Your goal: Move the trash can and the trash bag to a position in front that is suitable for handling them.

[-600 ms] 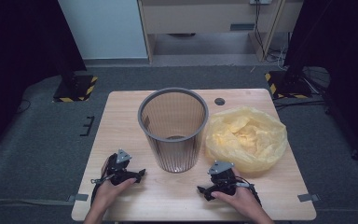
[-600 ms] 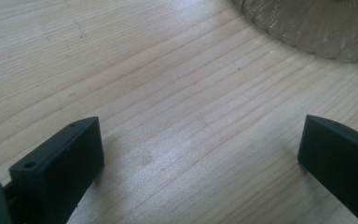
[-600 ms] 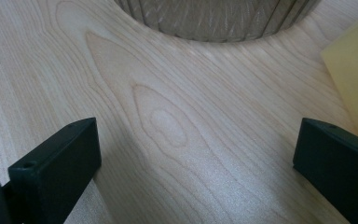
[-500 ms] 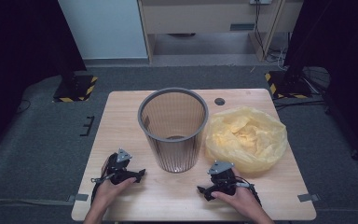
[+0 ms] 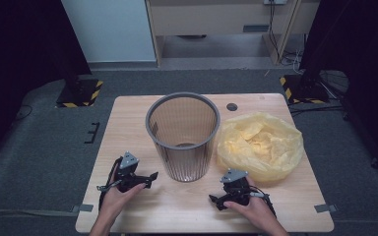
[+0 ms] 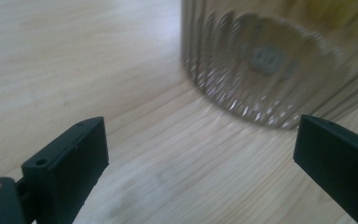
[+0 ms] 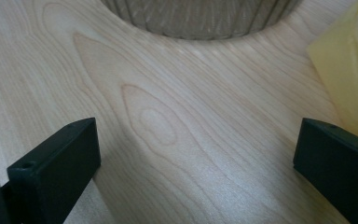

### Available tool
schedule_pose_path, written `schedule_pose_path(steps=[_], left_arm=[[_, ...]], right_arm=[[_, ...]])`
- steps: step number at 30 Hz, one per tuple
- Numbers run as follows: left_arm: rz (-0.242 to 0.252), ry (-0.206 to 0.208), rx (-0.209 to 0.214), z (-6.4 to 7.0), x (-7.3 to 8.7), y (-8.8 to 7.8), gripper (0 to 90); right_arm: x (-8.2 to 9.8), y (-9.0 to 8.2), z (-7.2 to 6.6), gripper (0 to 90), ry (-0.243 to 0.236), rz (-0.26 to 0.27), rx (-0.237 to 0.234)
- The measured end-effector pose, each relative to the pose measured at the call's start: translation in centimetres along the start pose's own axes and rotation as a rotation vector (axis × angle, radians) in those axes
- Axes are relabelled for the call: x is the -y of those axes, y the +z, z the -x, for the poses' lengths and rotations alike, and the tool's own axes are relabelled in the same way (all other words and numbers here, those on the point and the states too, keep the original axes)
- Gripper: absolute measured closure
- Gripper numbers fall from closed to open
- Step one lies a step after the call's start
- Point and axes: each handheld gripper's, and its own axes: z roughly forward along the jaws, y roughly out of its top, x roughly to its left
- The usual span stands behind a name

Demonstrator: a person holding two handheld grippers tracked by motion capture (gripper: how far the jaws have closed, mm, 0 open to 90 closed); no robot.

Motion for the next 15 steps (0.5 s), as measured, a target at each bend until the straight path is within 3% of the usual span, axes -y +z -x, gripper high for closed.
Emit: schedule_pose_path(steps=[1, 6, 15], left_arm=[[0.030, -0.010, 0.028, 0.3, -0.3, -0.1, 2.6], [0.091, -0.027, 0.084, 0.7, -0.9, -0.1, 2.9], [0.196, -0.029, 0.140, 1.3, -1.9, -0.1, 3.1]], right_arm=[[0.0, 0.0, 0.1, 0.5, 0.010, 0.003, 0.015], [0.0, 0.0, 0.1, 0.5, 0.018, 0.004, 0.020], [0.0, 0.0, 0.1, 0.5, 0.018, 0.005, 0.021]])
